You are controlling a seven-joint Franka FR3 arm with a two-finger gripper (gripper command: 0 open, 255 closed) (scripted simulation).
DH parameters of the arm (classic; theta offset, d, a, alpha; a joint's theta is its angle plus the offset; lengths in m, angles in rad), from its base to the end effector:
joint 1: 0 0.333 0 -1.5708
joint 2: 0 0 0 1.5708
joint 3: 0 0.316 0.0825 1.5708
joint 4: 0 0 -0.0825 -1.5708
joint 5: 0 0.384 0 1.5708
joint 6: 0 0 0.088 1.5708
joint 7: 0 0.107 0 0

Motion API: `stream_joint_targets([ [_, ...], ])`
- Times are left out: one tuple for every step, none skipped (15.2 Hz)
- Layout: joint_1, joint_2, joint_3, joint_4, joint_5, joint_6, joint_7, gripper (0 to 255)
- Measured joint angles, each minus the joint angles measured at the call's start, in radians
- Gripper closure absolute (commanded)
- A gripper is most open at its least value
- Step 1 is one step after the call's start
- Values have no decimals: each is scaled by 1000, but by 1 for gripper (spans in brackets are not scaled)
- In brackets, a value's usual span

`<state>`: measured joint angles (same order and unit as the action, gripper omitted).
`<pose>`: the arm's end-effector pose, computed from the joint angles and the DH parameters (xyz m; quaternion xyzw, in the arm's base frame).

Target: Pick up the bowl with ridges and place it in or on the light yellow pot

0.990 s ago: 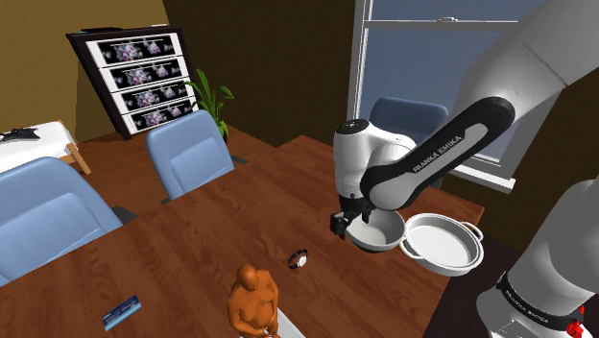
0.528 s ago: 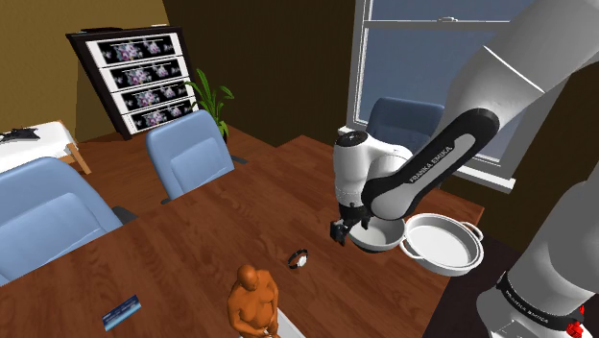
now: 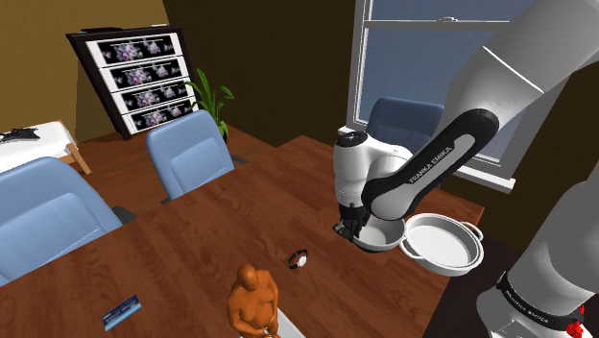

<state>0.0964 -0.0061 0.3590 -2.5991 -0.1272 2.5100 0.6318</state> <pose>0.3858 0.1898 0.2507 0.9978 -0.0353 -0.0168 0.0527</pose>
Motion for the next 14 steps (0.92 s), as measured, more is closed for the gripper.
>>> stream_joint_targets([
  [0, 0, 0, 0, 0, 0, 0, 255],
  [0, 0, 0, 0, 0, 0, 0, 255],
  [0, 0, 0, 0, 0, 0, 0, 255],
  [0, 0, 0, 0, 0, 0, 0, 255],
  [0, 0, 0, 0, 0, 0, 0, 255],
  [0, 0, 0, 0, 0, 0, 0, 255],
  [0, 0, 0, 0, 0, 0, 0, 255],
  [1, -7, 1, 0, 5, -7, -3, 255],
  [1, -16, 1, 3, 12, -17, -9, 255],
  [2, -32, 0, 2, 24, -31, -20, 255],
  [4, -45, 1, 4, 33, -45, -26, 255],
  [4, -56, 1, 6, 40, -57, -33, 255],
  [5, -68, 0, 12, 49, -74, -41, 255],
  [6, -85, -1, 13, 59, -91, -50, 255],
])
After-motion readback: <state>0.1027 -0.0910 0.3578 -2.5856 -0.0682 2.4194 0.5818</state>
